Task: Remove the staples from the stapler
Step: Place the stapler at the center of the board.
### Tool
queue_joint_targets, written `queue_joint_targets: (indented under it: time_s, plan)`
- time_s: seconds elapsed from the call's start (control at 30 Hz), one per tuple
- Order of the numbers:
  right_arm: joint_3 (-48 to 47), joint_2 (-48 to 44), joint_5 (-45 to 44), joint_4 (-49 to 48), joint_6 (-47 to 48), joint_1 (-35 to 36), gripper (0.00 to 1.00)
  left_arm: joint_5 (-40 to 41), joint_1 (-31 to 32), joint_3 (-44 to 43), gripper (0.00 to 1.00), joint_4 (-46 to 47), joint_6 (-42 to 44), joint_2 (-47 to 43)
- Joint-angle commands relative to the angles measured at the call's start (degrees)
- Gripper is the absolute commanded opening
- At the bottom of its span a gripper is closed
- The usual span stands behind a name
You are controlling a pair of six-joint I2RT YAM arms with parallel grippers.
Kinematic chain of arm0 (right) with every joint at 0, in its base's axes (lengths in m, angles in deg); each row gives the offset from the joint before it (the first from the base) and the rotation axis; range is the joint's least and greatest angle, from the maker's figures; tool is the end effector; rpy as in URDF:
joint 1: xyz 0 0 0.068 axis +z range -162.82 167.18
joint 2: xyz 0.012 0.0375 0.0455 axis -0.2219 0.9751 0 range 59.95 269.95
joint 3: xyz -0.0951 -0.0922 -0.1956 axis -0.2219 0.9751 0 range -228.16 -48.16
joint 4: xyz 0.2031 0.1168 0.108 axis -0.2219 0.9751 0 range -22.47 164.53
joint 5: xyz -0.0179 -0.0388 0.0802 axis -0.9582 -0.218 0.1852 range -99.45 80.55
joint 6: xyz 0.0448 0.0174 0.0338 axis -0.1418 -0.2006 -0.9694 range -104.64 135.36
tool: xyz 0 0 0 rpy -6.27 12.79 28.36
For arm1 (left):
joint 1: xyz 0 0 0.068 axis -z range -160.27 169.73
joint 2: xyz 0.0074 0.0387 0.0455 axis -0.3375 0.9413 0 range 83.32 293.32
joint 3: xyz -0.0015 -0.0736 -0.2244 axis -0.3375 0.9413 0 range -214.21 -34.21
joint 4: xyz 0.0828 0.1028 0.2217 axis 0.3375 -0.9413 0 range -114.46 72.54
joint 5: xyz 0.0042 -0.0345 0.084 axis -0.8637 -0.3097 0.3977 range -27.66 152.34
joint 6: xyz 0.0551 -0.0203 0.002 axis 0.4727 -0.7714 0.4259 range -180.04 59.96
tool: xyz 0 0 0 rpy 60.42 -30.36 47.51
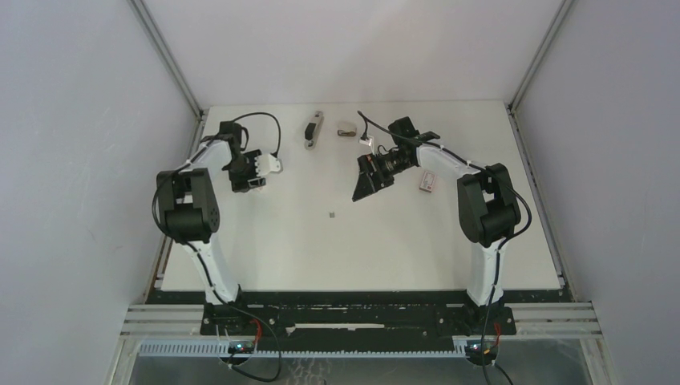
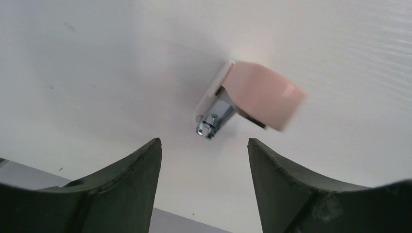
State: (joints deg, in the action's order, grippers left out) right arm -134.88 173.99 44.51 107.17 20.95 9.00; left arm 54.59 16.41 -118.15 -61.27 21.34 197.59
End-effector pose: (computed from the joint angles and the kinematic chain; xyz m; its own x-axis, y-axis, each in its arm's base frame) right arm 0.3518 0.1781 0.1713 -0.8003 -0.3822 -0.4620 -0.5933 0.3932 0.7024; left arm 0.3828 0.0165 0.1376 -0.1642 0.9718 -0.1692 0.9464 0.2036 0.2507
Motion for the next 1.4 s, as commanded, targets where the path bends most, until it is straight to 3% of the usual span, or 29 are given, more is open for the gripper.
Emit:
queue_joint_targets:
  time_s: [0.0,0.2,0.27,0.33,0.4,0.7,0.83,1.0,1.2,1.37]
  plan:
    - [-0.8,-3.8,-2.2,-1.6,1.1,-0.2,1.0,-3.4,-0.4,3.1,0.7,-0.7,-2.2,-8.6]
    - [0.5,-7.0,-11.3,-5.1,0.3,-0.6,1.0,-8.2,-0.8,5.3,0.71,-2.3,-8.3,-15.4]
    - [0.6,-8.2,-16.1,-6.1,1.1,-0.6,1.0,-10.0,-1.2,6.2,0.79,-2.3,-10.9,-18.1]
    - [-0.8,-8.3,-21.1,-5.6,2.2,-0.7,1.0,-11.9,-1.8,7.3,0.95,-1.7,-14.1,-21.1]
    - [-3.6,-7.8,-24.8,-4.2,3.9,-0.7,1.0,-13.8,-2.2,9.0,1.0,-0.7,-16.9,-24.4]
    - [-22.0,0.9,-35.2,0.2,17.1,-1.0,1.0,-16.2,-2.5,22.4,1.0,16.3,-38.7,-39.8]
    - [-32.3,8.0,-36.5,0.9,21.8,-1.0,1.0,-17.5,-2.6,27.4,1.0,19.3,-44.1,-45.7]
    - [-41.6,16.1,-37.4,-1.5,25.5,-0.9,1.0,-18.3,-2.6,31.0,1.0,18.1,-46.8,-52.3]
    - [-42.2,21.7,-34.5,-10.8,29.9,-0.9,1.0,-18.5,-2.6,35.6,1.0,17.1,-47.6,-57.5]
    - [-44.6,26.5,-33.7,-18.5,27.9,-0.9,0.99,-19.5,-2.5,37.8,1.0,15.2,-45.4,-59.0]
